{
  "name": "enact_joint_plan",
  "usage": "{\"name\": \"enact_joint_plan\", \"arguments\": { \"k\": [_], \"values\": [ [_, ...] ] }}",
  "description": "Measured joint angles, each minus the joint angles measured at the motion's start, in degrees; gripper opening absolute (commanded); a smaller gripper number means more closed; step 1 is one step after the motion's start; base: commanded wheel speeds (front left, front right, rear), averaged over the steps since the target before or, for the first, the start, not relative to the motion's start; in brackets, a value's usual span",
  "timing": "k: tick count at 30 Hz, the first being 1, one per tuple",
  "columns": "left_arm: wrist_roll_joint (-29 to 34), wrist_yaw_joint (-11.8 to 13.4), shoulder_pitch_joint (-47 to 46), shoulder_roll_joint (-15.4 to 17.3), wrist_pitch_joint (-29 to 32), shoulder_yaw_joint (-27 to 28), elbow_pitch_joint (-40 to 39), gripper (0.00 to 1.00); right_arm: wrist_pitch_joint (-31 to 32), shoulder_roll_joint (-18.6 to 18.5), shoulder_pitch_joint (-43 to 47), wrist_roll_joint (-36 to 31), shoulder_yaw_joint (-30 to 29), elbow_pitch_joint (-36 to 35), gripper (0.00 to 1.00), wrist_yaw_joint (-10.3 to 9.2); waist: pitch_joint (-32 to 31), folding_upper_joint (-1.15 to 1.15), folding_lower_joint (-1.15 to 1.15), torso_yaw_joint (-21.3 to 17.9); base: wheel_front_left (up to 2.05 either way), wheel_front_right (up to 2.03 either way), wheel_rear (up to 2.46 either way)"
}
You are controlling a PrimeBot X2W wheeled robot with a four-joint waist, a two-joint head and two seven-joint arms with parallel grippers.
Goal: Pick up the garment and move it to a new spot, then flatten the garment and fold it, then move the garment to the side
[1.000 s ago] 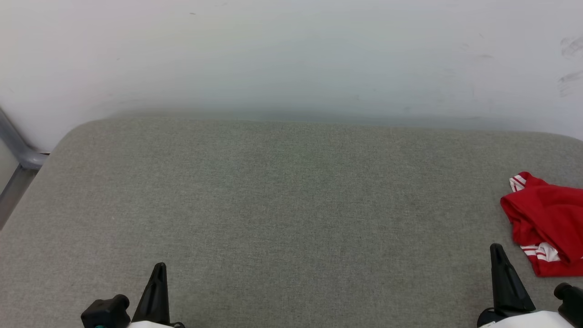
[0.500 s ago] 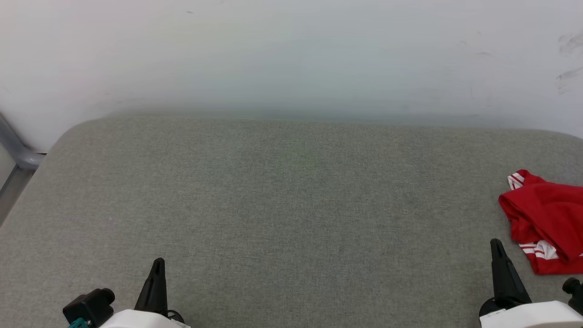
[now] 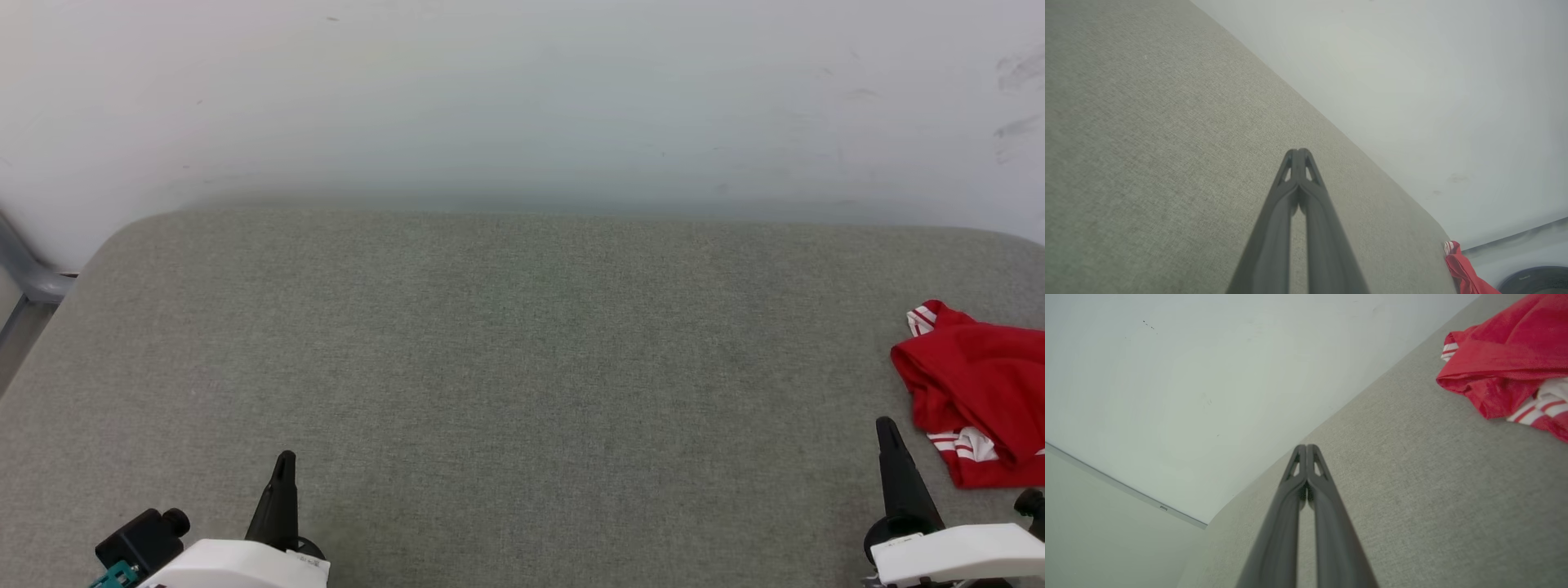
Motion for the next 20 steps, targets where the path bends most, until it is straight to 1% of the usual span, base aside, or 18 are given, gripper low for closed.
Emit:
{"name": "enact_joint_plan", "arguments": {
  "k": [20],
  "values": [
    [-14.5,-1.4,-2.7,-0.4,3.4,1.4,1.7,0.0,3.4,0.0,-2.4,13.5,-0.2,1.9,0.0,-0.01,0.4,0.0,0.0,-0.5,0.0,0.0,0.0]
  ]
}}
